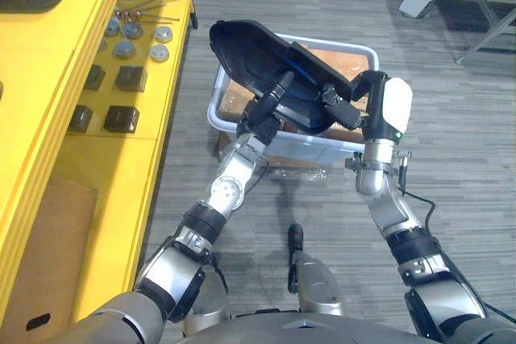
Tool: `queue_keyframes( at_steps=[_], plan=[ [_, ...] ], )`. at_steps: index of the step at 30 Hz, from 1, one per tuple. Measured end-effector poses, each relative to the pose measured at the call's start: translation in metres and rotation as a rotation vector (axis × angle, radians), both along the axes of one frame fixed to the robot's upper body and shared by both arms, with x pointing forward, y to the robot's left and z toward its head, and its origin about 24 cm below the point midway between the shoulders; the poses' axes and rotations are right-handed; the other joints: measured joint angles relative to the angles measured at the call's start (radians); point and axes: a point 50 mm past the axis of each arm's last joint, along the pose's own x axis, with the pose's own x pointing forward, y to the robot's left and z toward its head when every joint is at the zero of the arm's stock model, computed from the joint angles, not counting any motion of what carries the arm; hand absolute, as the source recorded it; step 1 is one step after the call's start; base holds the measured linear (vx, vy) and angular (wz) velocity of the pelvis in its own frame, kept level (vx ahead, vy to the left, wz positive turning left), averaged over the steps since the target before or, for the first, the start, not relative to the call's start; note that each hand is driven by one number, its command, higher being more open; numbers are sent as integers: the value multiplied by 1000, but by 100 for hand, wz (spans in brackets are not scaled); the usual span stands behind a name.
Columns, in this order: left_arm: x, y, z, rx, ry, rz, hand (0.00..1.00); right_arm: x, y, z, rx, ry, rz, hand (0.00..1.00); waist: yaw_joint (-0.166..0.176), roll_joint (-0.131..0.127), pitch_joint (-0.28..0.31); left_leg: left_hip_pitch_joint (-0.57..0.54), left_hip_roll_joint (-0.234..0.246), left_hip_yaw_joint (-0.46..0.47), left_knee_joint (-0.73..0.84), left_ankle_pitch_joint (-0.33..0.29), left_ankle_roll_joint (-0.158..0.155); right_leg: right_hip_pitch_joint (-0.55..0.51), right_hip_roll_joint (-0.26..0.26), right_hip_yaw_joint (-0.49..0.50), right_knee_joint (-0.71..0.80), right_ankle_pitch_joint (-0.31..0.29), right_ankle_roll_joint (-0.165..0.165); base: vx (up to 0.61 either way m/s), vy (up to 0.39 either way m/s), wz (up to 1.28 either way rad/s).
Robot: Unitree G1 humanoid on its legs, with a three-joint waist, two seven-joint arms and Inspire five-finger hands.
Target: Walk over and take three plastic housings, then place them on the shelf
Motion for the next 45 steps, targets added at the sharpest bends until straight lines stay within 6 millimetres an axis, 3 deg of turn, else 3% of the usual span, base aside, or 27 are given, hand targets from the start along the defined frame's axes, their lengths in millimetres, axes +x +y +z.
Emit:
queue_keyframes(
  at_steps=[10, 20, 21, 27, 29, 37, 45],
  plan=[
    [-4, 3, -7, -63, 31, 99, 0, -22, 15, -24, 113, 55, 42, 0, -1, -2, -56, 53, -8, 20, -47, 5, -5, 29, 0, 14, -24, 1, 0, 24, 5, -5],
    [-17, 3, -24, -8, 24, 106, 0, -45, 25, -46, 252, 131, 41, 0, -15, -27, -90, 87, -16, 36, -81, 7, -7, 46, -3, 25, -38, 2, 1, 4, 3, -3],
    [-17, 3, -24, 11, 16, 104, 0, -47, 25, -48, 272, 139, 37, 100, -16, -30, -92, 88, -16, 36, -82, 7, -7, 46, -3, 24, -39, 2, 1, 0, 0, 0],
    [-29, 4, -20, 193, -55, 142, 0, -61, 30, -62, 333, 197, 50, 100, -25, -33, -114, 103, -19, 39, -101, 11, -8, 54, -4, 23, -43, 1, 2, 0, 0, 0],
    [-36, 8, -10, 295, -120, 203, 0, -71, 33, -66, 436, 214, 45, 100, -23, -31, -126, 105, -20, 37, -105, 12, -9, 63, -3, 17, -55, 1, 2, -10, -2, 3],
    [-60, 24, 28, 676, -404, 499, 0, -85, 25, -46, 752, 136, 79, 100, -19, 10, -184, 124, -24, 40, -127, 17, -11, 69, -4, 12, -55, 0, 3, -9, 1, 0],
    [-81, 36, 25, 1000, -560, 593, 0, -97, 10, -45, 891, 154, 113, 100, -21, 27, -215, 140, -30, 41, -157, 27, -13, 71, -5, 10, -55, -8, 5, -29, -4, 0]
  ],
)
